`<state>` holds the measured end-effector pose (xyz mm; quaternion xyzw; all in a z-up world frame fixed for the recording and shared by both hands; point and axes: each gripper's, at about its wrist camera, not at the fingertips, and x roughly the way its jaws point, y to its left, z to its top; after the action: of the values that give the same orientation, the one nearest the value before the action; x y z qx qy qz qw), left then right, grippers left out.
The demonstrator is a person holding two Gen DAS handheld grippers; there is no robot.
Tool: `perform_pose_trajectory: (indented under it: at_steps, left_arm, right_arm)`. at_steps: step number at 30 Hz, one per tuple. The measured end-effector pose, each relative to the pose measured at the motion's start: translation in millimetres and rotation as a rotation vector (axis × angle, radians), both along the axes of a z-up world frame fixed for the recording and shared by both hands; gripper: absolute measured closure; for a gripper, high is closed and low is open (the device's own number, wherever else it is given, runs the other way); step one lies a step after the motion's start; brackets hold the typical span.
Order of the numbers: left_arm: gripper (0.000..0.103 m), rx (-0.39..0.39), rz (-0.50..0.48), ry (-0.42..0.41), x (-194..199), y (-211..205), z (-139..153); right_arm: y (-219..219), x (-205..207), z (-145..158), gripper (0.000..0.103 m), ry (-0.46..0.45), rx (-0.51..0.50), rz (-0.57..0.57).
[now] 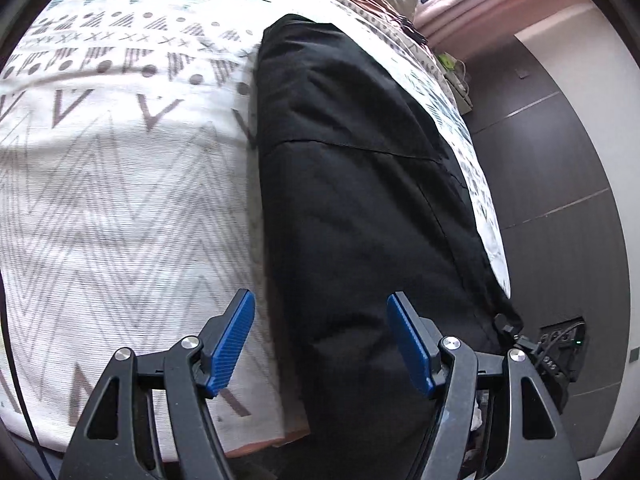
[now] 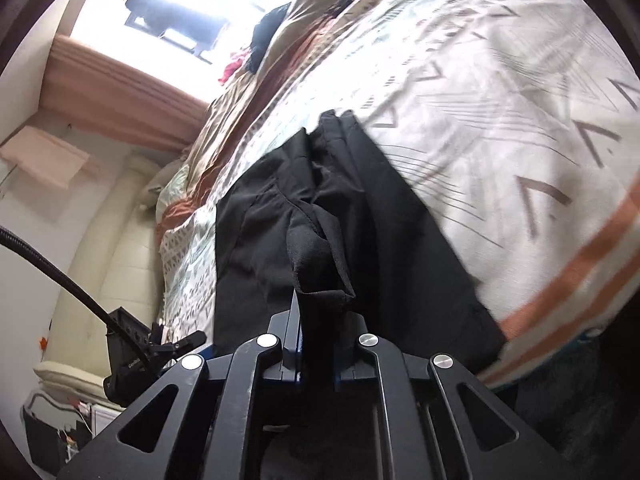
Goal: Fold large clothes
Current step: 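Close both tools on the end of the folded black jacket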
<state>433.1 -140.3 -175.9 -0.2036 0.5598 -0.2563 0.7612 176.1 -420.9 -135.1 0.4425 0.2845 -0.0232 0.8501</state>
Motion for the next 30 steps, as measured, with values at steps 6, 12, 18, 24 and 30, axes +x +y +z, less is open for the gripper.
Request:
perform_pose_trajectory:
  at_steps: [6,12,18,24,30]
  left_arm:
    - [0.05,-0.012,-0.045,0.019,-8.6,-17.6,-3.8]
    - [0.055,-0.03,-0.062,0.01,-18.2,-24.3,4.2]
    - [0.056,0.01,-0.085,0.01,-20.2,-36.6,-0.8]
    - [0.055,-0.003,-0.075,0.054,-19.4,-38.9,-23.6]
    - [0.054,-0.006,-0.069,0.055,-12.3,-29.9,-16.7]
  right_arm:
    - [-7.2,-27.7,-19.4,0.098,0.011,0.067,-0.034]
    - [-5.1,-48.3,-3.2,0.098,-0.001,0.044,-0.064]
    - [-11.3,-64.1,-4.4,0.098,0.01,0.032,-0.068]
    - [-17.1,-69.8,-35.6,0.098,0.067,0.099,-0.086]
    - [-21.1,-72.8,-2.3,0.08,0.09,0.004,-0.023]
